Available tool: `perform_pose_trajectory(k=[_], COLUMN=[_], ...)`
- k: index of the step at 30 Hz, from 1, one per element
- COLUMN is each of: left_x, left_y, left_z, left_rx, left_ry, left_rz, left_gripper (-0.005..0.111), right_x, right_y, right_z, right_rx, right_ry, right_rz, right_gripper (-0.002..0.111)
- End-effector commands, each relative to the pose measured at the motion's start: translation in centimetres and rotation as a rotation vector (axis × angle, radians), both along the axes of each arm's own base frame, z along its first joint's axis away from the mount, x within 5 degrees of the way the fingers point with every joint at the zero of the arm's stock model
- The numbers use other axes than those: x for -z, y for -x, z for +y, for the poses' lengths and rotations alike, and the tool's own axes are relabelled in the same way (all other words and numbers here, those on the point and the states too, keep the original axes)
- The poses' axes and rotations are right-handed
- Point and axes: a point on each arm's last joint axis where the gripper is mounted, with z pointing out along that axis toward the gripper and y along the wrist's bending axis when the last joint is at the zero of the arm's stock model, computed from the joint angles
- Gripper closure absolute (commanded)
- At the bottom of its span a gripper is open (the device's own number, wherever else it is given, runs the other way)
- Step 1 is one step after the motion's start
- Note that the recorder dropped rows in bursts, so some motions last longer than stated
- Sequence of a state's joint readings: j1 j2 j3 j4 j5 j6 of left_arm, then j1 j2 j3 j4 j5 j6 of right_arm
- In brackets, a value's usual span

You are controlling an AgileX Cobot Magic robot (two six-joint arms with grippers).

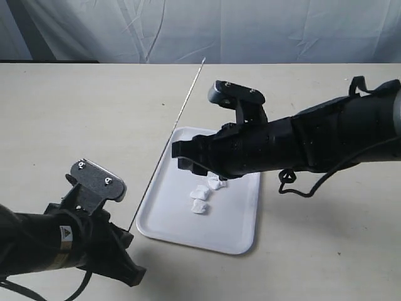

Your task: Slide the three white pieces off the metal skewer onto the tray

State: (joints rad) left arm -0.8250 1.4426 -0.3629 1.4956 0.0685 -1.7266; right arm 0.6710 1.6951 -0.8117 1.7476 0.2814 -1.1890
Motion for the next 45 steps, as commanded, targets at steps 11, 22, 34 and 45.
perform_pose_trajectory(k=[11,22,34,45], left_x=[2.1,2.3,2.4,0.9], left_y=[-3.6,-5.2,-4.7,-4.0], left_z=[-0.8,-2.9,-2.9,-1.8], left_rx=[0.036,0.038,0.05,0.038], left_ry=[0.091,0.167,0.181,0.18], left_rz=[0.22,0.295,0.327,0.252], left_gripper=[0.107,0.107,0.088,0.087], right_x=[-11.8,-15.4,-18.7,-22.3], right_y=[4.5,6.5,7.5,12.4], right_z=[-3.7,-5.6,-8.9,-16.0], right_rx=[-0.012,-0.005,0.188,0.425], right_ry=[-0.202,-0.248,-0.247,-0.173], right_rz=[-0.303,-0.451,-0.628,-0.958], right_gripper=[0.061,0.061,0.061,0.061])
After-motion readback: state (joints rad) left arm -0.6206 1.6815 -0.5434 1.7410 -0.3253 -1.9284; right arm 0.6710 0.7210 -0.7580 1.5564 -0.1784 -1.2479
